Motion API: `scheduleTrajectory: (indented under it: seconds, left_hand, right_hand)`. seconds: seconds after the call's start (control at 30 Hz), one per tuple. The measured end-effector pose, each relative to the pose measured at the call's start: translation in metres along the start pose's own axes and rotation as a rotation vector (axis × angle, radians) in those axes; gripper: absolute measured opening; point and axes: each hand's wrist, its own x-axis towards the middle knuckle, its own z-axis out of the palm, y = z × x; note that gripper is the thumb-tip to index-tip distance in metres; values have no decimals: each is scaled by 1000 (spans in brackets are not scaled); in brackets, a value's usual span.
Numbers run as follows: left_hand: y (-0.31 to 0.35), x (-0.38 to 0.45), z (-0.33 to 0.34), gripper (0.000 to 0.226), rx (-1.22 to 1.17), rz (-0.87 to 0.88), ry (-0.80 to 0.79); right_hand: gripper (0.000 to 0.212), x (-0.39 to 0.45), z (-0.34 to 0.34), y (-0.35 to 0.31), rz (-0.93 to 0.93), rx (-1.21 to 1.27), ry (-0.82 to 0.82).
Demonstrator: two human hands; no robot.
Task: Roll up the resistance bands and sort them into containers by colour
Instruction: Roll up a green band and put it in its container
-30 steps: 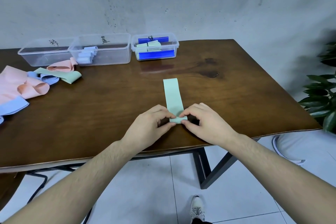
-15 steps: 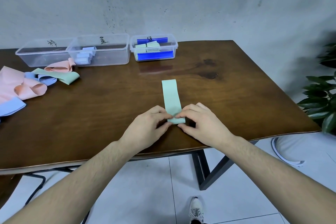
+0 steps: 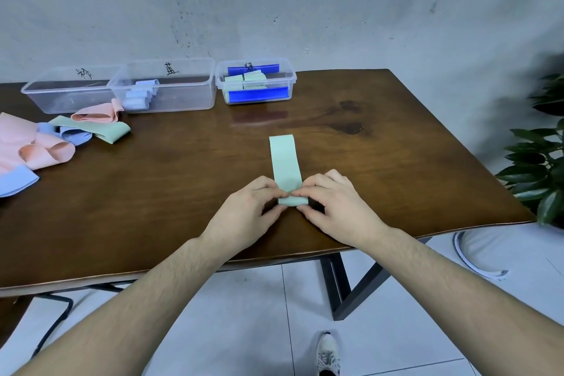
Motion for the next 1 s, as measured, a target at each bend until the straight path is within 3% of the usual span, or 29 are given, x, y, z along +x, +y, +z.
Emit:
scheduleTrajectory:
  seconds: [0.47,0.63,1.0]
  left_hand:
    - [8,-17,-2,19,-23,79,26]
    - [7,-15,-2,18,-38,30,2]
    - [12,-15,1,16,-7,34,46]
  right_hand:
    - [23,-23,-8,-6,-27,75,30]
    - [20,-23,-3,-4,-21,38,84]
    - [19,-15,-5,-1,-2,110,28]
